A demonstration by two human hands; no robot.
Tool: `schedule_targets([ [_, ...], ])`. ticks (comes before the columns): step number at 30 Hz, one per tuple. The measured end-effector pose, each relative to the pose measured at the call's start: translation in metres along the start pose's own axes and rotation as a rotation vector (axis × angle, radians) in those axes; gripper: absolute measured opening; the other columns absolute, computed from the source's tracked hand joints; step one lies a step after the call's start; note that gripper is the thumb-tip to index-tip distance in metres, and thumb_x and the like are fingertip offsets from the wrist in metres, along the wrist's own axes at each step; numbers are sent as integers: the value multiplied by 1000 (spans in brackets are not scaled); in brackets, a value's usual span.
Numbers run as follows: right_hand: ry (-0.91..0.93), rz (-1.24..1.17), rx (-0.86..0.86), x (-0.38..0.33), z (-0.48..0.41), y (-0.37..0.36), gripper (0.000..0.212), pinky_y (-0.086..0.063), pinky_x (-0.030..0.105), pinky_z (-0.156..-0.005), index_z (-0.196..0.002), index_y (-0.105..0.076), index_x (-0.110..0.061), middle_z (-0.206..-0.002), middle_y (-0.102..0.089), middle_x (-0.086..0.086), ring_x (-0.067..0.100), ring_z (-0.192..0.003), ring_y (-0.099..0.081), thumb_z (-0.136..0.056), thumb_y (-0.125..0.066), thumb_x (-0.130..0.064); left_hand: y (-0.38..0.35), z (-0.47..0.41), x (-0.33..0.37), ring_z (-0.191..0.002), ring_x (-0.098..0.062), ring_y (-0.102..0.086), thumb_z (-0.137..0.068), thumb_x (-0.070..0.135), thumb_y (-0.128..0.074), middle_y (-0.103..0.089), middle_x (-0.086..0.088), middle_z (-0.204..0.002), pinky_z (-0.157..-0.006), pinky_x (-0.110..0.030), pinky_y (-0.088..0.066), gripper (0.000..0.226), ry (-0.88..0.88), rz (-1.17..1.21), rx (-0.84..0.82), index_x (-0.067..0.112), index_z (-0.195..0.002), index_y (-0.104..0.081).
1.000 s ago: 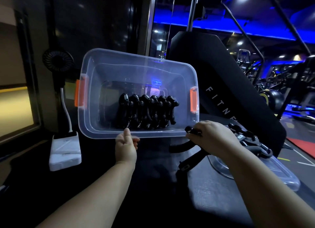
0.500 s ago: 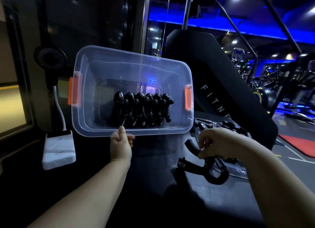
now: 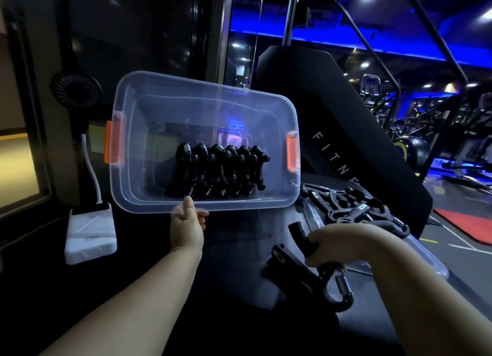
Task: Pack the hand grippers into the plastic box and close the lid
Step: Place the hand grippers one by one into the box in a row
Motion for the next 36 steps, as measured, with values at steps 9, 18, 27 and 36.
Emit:
schedule_targets([
  [9, 259, -889, 343, -12, -17, 2, 24, -44, 28, -71, -72, -72, -28, -77, -68, -3, 15, -74, -62, -88, -58, -15, 2, 4, 3, -51, 7, -51, -96, 50, -36, -71, 13, -72, -58, -19, -43, 24, 33, 28, -30, 30, -90, -48],
  [18, 518, -1249, 704, -66, -37, 37, 11, -43, 15, -46, -92, -55, -10, -71, -66, -5, 1, -57, -60, -89, -58, 1, 2, 3, 4, -56, 2, -51, -96, 48, -36, -70, 13, -69, -58, -19, -42, 24, 84, 60, -42, 29, -90, -50],
  [27, 410, -956, 852, -129, -102, 62, 20, -53, 35, -78, -96, -63, -18, -90, -71, -1, 20, -87, -67, -79, -73, -22, 2, 9, 11, -52, -1, -48, -99, 31, -38, -61, 2, -66, -51, -15, -40, 30, 49, 202, -98, 7, -92, -53],
  [36, 330, -578, 834, -188, -150, 65, 30, -33, 23, -64, -97, -61, -17, -81, -61, -4, 20, -86, -61, -76, -74, -34, 4, 11, 12, -52, 2, -47, -98, 30, -42, -58, 6, -66, -51, -12, -39, 41, 59, 232, -91, -9, -102, -54],
])
Point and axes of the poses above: each hand's wrist, its own z-axis away from the middle knuckle, its own y-axis out of the back of the hand, x = y × z, the point moved 1 cm from there along -z, towards the middle knuckle
